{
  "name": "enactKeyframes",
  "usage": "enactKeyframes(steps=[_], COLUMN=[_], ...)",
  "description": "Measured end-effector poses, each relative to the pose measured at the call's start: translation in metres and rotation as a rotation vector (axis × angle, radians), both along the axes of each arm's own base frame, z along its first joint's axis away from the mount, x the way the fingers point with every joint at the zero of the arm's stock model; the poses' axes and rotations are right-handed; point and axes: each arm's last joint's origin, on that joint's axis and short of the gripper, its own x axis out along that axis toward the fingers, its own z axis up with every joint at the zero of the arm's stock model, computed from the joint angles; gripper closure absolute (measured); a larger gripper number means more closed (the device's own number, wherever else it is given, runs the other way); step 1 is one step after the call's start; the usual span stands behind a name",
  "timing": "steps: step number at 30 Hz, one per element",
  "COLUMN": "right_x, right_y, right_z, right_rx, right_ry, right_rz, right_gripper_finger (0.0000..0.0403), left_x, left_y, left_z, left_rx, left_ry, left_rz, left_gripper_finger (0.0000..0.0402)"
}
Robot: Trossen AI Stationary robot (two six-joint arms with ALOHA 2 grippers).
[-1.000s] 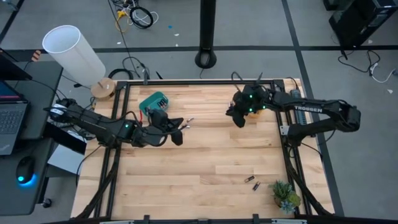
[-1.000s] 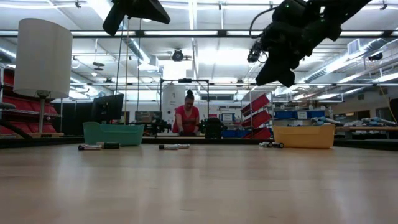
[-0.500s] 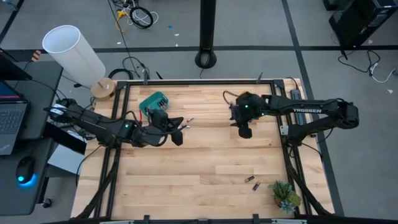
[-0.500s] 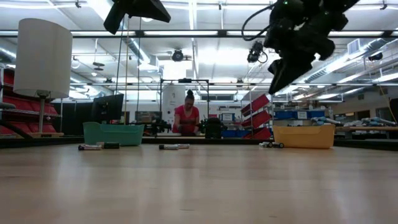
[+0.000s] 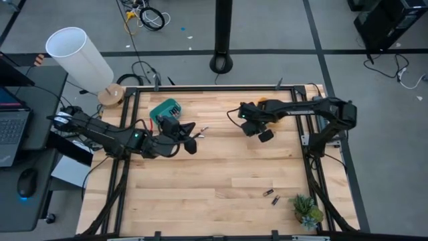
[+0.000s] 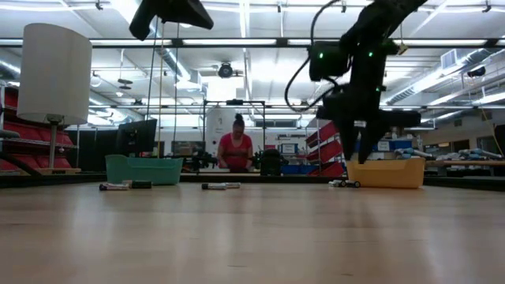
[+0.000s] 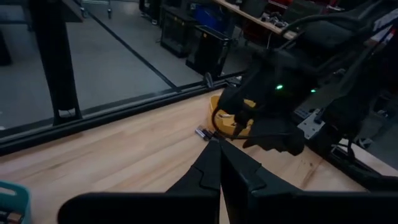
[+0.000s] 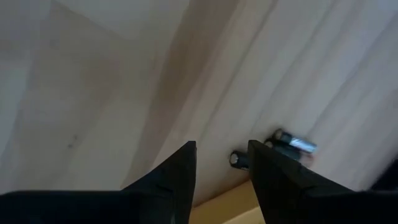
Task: Sort batteries
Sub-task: Put the silver battery into the yellow bin
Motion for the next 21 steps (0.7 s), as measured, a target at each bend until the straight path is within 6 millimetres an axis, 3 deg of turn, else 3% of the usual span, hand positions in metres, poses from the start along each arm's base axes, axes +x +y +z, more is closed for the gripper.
enactKeyframes(steps=[6, 21], right_x=[0.004, 0.002], right_y=[-0.014, -0.031], right_z=[-0.018, -0.033], right_rx=[-0.053, -0.110], right_ry=[0.048, 0.166], right_rz=[-0.067, 0.111], right_gripper_finger=[0.0240, 0.0240], left_x=[0.000, 0.000], left_y=[0.000, 0.000], left_z=[-0.001, -0.001], left_rx=[-0.001, 0.033], left_ry=[0.006, 0.038], left_rz=[-0.004, -0.020], left_gripper_finger=[0.0389, 0.0389])
